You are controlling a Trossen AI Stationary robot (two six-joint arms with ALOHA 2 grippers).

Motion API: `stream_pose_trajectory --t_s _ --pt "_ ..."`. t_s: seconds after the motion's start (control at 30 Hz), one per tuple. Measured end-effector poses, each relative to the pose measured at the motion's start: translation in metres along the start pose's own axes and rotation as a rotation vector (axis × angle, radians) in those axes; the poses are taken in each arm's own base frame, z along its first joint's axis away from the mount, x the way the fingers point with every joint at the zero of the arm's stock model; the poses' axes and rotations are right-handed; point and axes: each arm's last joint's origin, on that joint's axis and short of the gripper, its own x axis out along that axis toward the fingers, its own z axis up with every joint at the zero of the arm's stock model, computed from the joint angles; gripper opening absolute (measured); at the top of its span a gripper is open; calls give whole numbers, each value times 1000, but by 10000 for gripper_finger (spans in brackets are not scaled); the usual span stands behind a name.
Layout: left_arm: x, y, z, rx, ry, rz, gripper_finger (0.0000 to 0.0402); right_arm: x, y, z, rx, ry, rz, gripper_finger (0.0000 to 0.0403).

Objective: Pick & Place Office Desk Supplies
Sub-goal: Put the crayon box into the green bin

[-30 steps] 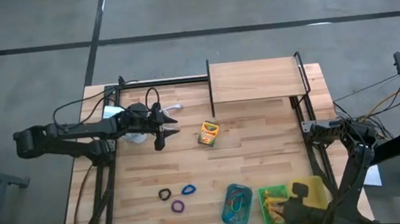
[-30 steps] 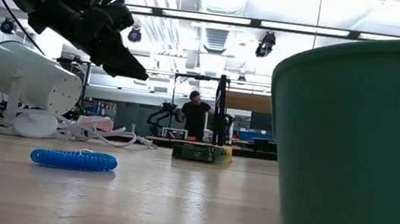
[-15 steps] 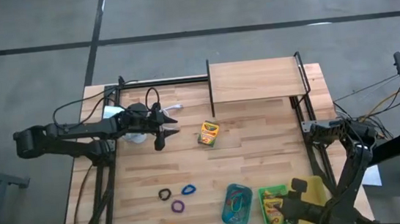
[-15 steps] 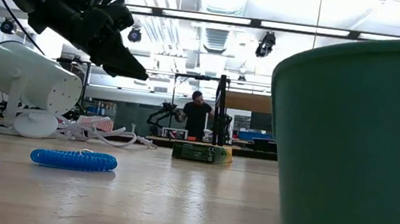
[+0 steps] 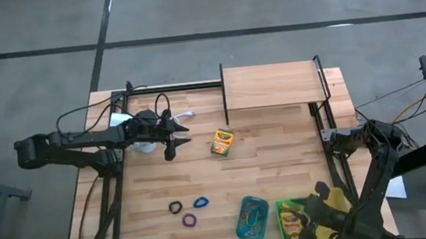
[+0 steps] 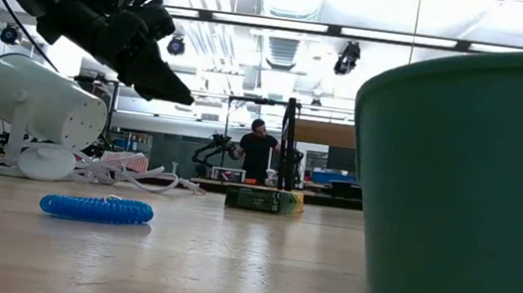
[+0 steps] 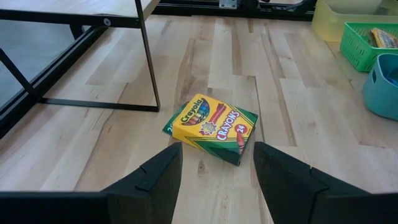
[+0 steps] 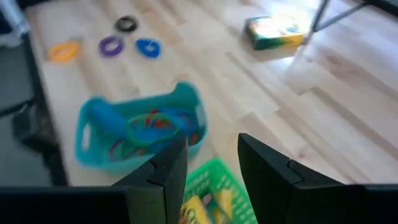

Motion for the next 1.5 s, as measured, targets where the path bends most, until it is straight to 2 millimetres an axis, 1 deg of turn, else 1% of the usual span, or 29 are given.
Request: stream_pose_trajectory --t_s 0.1,0.23,0.4,0.5,0.57,0.67,0.8,0.87,0.97,1.1,1.3,1.37,1.5 --pt "0 0 0 0 1 -1 203 7 -6 11 36 -9 -53 132" --pt "0 0 0 0 2 -1 203 20 -10 28 17 -11 -109 130" --pt "0 0 0 0 3 -1 203 36 -18 55 18 -7 -163 136" --pt "0 0 -1 -1 5 -1 203 42 -26 73 7 -3 -183 139" --pt "0 0 -1 -2 7 -1 203 43 -33 85 -3 -3 -189 138" --pt "0 0 -1 -1 7 -1 203 51 -42 100 -25 -27 -196 132" --pt "0 0 -1 -2 8 -1 203 70 -55 117 -24 -37 -159 124" --pt "0 0 -1 -2 8 -1 203 83 -62 123 -26 -28 -119 121" --pt "0 0 -1 -3 15 -2 203 103 -76 130 -29 -25 -33 118" --pt "0 0 -2 -5 22 -3 203 132 -101 135 -46 -66 94 120" --pt "0 0 -2 -5 24 -3 203 178 -133 133 -43 -228 249 126" --pt "0 0 -2 -5 24 -3 203 193 -139 130 -51 -276 276 124" --pt "0 0 -2 -5 23 -3 203 216 -148 126 -125 -318 231 116"
